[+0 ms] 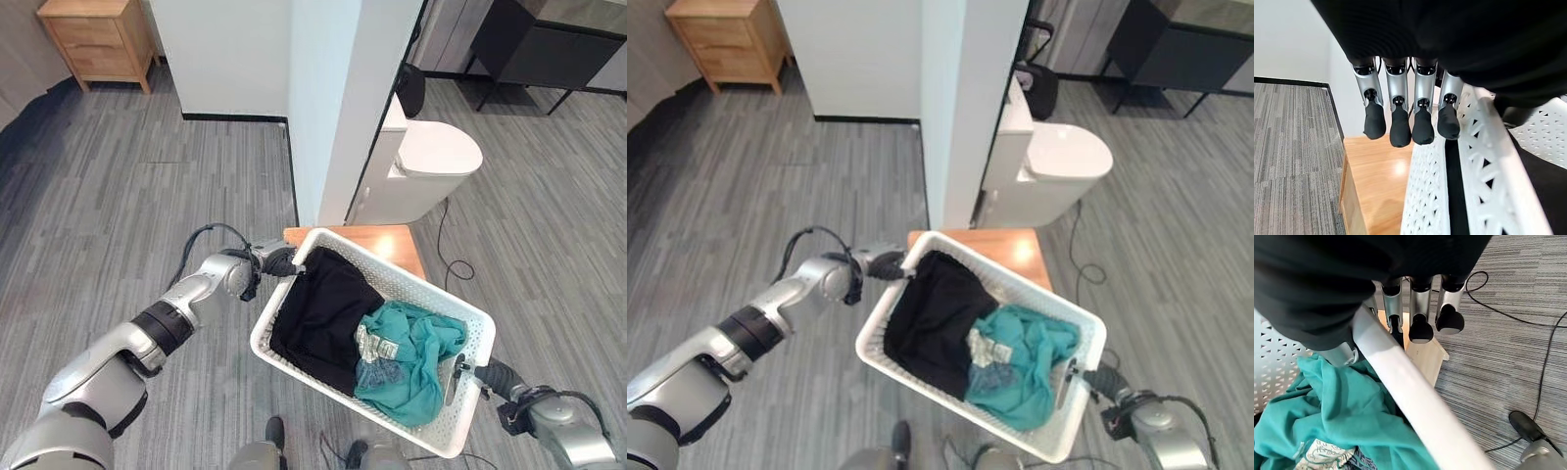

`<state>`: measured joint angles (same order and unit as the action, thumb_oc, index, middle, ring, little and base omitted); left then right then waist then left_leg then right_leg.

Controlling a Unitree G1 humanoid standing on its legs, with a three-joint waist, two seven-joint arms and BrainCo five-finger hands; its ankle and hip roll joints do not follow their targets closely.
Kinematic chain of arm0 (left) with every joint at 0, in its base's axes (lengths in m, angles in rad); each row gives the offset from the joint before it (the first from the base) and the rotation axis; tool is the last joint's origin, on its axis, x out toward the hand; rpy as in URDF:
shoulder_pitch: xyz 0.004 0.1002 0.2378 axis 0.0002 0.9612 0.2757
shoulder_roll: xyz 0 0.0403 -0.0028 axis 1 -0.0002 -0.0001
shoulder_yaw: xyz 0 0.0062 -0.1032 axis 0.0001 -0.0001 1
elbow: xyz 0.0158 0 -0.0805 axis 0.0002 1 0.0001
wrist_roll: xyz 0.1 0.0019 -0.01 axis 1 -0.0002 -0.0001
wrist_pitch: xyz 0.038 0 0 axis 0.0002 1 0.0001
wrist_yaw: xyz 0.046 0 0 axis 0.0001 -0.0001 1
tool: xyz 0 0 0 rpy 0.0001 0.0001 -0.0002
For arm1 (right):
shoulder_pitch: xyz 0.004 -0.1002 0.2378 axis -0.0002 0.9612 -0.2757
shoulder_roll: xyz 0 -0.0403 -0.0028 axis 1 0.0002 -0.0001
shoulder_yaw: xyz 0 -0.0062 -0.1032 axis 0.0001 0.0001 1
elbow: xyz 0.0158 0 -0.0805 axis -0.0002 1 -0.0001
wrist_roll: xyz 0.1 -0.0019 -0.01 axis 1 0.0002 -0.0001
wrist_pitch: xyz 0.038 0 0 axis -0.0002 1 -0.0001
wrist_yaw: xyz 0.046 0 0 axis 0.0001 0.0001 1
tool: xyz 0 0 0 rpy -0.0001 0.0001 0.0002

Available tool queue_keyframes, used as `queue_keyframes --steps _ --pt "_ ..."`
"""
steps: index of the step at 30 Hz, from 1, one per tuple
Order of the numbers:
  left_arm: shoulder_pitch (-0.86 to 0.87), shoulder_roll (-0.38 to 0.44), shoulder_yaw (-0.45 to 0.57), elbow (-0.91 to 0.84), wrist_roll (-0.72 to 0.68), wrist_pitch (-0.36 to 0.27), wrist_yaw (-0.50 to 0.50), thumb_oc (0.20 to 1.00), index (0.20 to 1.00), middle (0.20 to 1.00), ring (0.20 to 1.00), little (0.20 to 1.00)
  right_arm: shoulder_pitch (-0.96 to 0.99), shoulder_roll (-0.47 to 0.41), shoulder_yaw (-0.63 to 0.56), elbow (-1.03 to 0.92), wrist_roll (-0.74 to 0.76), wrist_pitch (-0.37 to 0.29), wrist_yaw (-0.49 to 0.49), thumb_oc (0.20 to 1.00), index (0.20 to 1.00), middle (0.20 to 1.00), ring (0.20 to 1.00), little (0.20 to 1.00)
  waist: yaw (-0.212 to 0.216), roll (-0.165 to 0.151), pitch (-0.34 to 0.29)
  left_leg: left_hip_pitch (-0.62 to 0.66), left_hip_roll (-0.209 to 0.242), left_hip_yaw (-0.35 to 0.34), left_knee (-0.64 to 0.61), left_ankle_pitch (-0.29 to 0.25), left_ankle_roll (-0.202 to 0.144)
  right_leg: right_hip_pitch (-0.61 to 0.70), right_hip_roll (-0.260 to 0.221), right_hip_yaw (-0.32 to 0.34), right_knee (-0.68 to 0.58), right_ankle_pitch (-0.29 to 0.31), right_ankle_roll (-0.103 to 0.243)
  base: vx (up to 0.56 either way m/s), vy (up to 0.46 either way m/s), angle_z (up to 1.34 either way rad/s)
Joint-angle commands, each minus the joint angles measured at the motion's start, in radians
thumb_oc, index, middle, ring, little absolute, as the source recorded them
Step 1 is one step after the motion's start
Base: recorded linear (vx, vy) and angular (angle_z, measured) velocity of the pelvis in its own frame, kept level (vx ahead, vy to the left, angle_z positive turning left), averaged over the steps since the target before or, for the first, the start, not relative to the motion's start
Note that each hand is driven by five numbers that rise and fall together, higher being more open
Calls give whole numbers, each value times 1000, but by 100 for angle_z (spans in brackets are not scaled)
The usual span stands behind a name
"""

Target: Grab the laundry basket,head to the washer,open it,put in the laundry and shut it.

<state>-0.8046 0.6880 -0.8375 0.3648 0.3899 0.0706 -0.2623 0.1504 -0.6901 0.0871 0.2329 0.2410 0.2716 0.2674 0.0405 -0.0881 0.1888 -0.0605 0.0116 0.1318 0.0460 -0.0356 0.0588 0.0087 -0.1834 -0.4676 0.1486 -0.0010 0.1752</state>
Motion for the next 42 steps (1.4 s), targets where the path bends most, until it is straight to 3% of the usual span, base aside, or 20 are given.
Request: queue_keyframes --steps 1,4,5,7,10,13,14,15,18,25,26,27,28,29,30,34,38,40,42 --pt "-106 -35 33 -11 -40 -27 6 200 200 200 200 200 -87 -46 -22 -67 71 -75 71 200 200 200 200 200 46 -28 -127 30 -65 43 -41 -80 -2 47 -37 -19 106 82 27 -149 -7 -46" --pt "-93 1 49 -27 -57 -23 9 200 200 200 200 200 -119 -28 17 -21 58 -74 71 200 200 200 200 200 75 -51 -143 7 -76 114 -38 -62 15 80 -47 -32 69 142 35 -110 -32 -92" --pt "-92 2 49 -26 -58 -22 9 200 200 200 200 200 -119 -27 18 -21 58 -74 72 200 200 200 200 200 74 -50 -146 16 -76 102 -41 -80 11 83 -43 -15 73 134 49 -107 -73 -100" --pt "-82 20 69 -17 -70 -20 17 200 200 200 200 200 -140 -12 39 5 61 -78 67 200 200 200 200 200 86 -73 -162 -1 -79 147 -52 -64 9 114 -29 5 7 146 51 -174 -113 -55" --pt "-61 33 95 -12 -74 -27 29 200 200 200 200 200 -156 -12 59 16 69 -85 65 200 200 200 200 200 94 -83 -160 -30 -65 182 -62 -28 -3 114 -14 15 -64 120 42 -226 -140 -79" --pt "-52 29 112 8 -79 -32 38 200 200 200 200 200 -165 -25 65 11 88 -89 59 200 200 200 200 200 88 -80 -159 -46 -35 203 -79 12 -20 108 13 38 -105 54 10 -171 -172 -54" --pt "-55 21 110 17 -82 -35 40 200 200 200 200 200 -167 -30 65 8 106 -90 55 200 200 200 200 200 84 -78 -157 -52 -20 202 -87 31 -28 109 28 44 -117 15 -5 -101 -156 -57" --pt "-56 20 109 19 -82 -36 40 200 200 200 200 200 -167 -31 65 8 107 -90 54 200 200 200 200 200 85 -78 -156 -51 -19 202 -88 33 -30 108 29 44 -116 12 -8 -169 -243 -57" --pt "-63 0 103 28 -97 -42 58 200 200 200 200 200 -164 -67 55 -17 200 -102 28 200 200 200 200 200 71 -76 -118 -78 58 184 -83 104 -75 100 89 65 -124 -99 -67 -179 -334 -20" --pt "-71 -42 91 59 -117 -44 71 200 200 200 200 200 -170 -114 45 -34 331 -107 -6 200 200 200 200 200 56 -80 -42 -113 151 101 44 107 -112 98 163 103 -112 -135 -122 -94 -253 -12" --pt "-74 -47 91 65 -116 -43 75 200 200 200 200 200 -178 -121 49 -36 354 -105 -14 200 200 200 200 200 63 -80 -26 -120 153 62 79 95 -108 96 170 115 -104 -141 -131 -152 -245 -3" --pt "-80 -50 93 69 -121 -47 91 200 200 200 200 200 -207 -150 54 -41 390 -107 -30 200 200 200 200 200 88 -79 12 -173 95 -60 165 81 -81 89 175 135 -90 -135 -150 -140 -178 -4" --pt "-81 -50 93 69 -122 -47 91 200 200 200 200 200 -208 -150 55 -40 391 -107 -30 200 200 200 200 200 85 -77 13 -179 96 -65 176 75 -81 90 176 132 -89 -136 -150 -123 -132 -23" --pt "-78 -54 89 68 -125 -48 90 200 200 200 200 200 -220 -156 61 -42 411 -103 -28 200 200 200 200 200 91 -73 21 -202 47 -123 187 63 -74 90 180 146 -82 -137 -154 15 -53 -43" --pt "-77 -56 89 61 -127 -49 94 200 200 200 200 200 -233 -159 69 -43 424 -101 -25 200 200 200 200 200 94 -69 20 -214 27 -138 188 60 -71 95 186 152 -83 -138 -153 51 -69 -35" --pt "-63 -71 90 59 -135 -48 105 200 200 200 200 200 -277 -171 99 -36 449 -98 -43 200 200 200 200 200 111 -52 11 -288 -17 -131 156 116 -67 101 214 185 -76 -150 -160 98 -15 -16" --pt "-86 -91 83 91 -129 -45 124 200 200 200 200 200 -348 -168 139 -15 463 -105 -65 200 200 200 200 200 131 -48 25 -333 -30 -122 100 126 -74 132 229 228 -81 -157 -156 187 5 -36" --pt "-92 -70 89 94 -123 -43 130 200 200 200 200 200 -356 -149 147 -14 450 -94 -67 200 200 200 200 200 130 -46 -10 -286 -29 -116 60 140 -54 165 234 254 -97 -175 -147 367 74 -43" --pt "-76 -38 97 92 -123 -44 135 200 200 200 200 200 -370 -137 149 -20 453 -96 -58 200 200 200 200 200 142 -54 -43 -277 -69 -152 94 126 -37 181 205 286 -49 -179 -129 542 156 -70"
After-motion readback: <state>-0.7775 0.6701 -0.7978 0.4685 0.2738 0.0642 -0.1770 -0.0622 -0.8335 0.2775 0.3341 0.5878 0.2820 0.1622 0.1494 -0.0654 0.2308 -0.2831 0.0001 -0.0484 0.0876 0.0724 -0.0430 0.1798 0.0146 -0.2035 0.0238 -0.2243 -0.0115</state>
